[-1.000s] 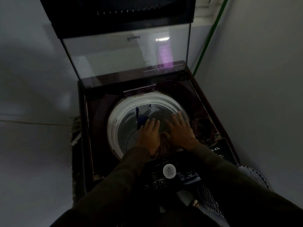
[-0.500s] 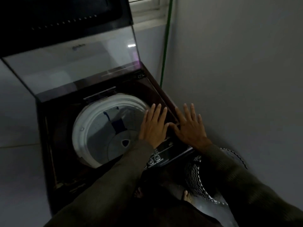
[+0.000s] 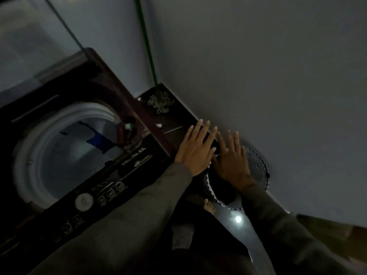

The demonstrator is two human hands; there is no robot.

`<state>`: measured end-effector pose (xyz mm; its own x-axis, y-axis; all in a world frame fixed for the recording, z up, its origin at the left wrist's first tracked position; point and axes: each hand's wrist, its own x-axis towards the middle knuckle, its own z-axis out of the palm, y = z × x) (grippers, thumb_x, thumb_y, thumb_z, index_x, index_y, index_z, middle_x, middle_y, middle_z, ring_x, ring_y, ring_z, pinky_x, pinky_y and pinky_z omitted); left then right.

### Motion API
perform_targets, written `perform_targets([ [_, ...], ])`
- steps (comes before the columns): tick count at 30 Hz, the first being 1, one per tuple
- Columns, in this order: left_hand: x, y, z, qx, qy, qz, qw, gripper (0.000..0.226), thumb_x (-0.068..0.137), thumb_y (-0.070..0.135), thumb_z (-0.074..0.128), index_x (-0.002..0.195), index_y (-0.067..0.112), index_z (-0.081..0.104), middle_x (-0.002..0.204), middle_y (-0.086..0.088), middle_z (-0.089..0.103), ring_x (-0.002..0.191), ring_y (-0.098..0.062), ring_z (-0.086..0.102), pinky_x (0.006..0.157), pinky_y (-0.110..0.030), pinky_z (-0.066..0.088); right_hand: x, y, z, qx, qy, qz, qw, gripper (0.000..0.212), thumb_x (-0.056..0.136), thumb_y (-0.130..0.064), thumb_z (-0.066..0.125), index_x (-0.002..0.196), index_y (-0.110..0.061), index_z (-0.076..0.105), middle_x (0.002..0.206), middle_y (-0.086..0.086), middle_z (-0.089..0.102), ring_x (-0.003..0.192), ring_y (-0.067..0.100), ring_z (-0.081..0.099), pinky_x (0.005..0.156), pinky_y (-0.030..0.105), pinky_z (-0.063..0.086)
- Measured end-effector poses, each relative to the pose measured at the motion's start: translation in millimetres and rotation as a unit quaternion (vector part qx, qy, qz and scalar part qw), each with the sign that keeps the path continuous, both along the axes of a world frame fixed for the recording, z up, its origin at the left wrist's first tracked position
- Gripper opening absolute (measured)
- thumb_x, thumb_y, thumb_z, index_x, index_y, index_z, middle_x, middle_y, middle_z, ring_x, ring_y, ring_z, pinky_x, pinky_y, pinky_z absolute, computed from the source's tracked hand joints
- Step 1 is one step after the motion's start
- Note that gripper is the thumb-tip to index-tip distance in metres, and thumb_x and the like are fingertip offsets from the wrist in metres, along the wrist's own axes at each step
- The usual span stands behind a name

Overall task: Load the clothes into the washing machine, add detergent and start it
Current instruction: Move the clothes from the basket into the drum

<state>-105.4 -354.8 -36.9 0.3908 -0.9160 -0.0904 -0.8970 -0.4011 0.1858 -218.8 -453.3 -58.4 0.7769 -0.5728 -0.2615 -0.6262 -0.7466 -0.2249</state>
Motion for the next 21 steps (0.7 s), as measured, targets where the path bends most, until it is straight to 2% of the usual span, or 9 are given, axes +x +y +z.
perform_targets([
  [6,-40,-48,-64,0.067,0.055,-0.036,0.996,0.06,0.106,0.042,0.026,0.158,0.017,0.009,0.166,-0.009,0.002,0.153,-0.028,-0.005,0.124,-0.044,0.006,-51,-25,-71,0.059,0.063,-0.057,0.995,0.077,0.091,-0.06,0.009,0.157,-0.02,0.012,0.165,0.013,0.005,0.152,0.032,-0.004,0.116,0.056,0.02],
  [10,-60,-73,-121,0.092,0.086,-0.057,0.99,0.061,0.105,0.042,0.028,0.158,0.017,0.011,0.166,-0.008,0.004,0.153,-0.027,-0.002,0.124,-0.039,0.013,-82,-38,-127,0.106,0.108,-0.081,0.985,0.072,0.1,-0.049,0.036,0.158,-0.021,0.003,0.165,0.01,-0.005,0.151,0.031,-0.013,0.12,0.054,0.014],
  [13,-72,-88,-170,0.102,0.114,-0.042,0.987,0.059,0.103,0.041,0.033,0.155,0.015,0.024,0.162,-0.008,0.02,0.151,-0.025,0.015,0.121,-0.037,0.024,-97,-48,-174,0.125,0.144,-0.083,0.978,0.074,0.101,-0.047,0.036,0.157,-0.022,-0.005,0.165,0.008,-0.012,0.15,0.029,-0.017,0.121,0.049,0.011],
  [15,-83,-96,-207,0.117,0.156,-0.003,0.981,0.053,0.103,0.038,0.036,0.151,0.016,0.033,0.156,-0.004,0.033,0.145,-0.02,0.03,0.115,-0.034,0.035,-103,-55,-208,0.144,0.159,-0.087,0.973,0.075,0.101,-0.047,0.037,0.157,-0.021,-0.006,0.165,0.008,-0.011,0.151,0.028,-0.016,0.122,0.047,0.012],
  [17,-92,-104,-246,0.148,0.188,0.028,0.971,0.049,0.103,0.037,0.038,0.148,0.02,0.038,0.15,0.001,0.037,0.139,-0.017,0.038,0.106,-0.031,0.041,-106,-62,-245,0.162,0.168,-0.101,0.967,0.077,0.1,-0.047,0.04,0.157,-0.021,-0.004,0.165,0.009,-0.007,0.152,0.028,-0.011,0.121,0.046,0.016],
  [21,-97,-116,-330,0.212,0.246,0.075,0.943,0.054,0.101,0.039,0.042,0.151,0.02,0.032,0.157,-0.004,0.027,0.144,-0.023,0.029,0.11,-0.04,0.039,-104,-66,-326,0.213,0.19,-0.162,0.945,0.083,0.096,-0.048,0.047,0.157,-0.023,-0.004,0.165,0.01,-0.003,0.152,0.031,-0.002,0.119,0.053,0.023],
])
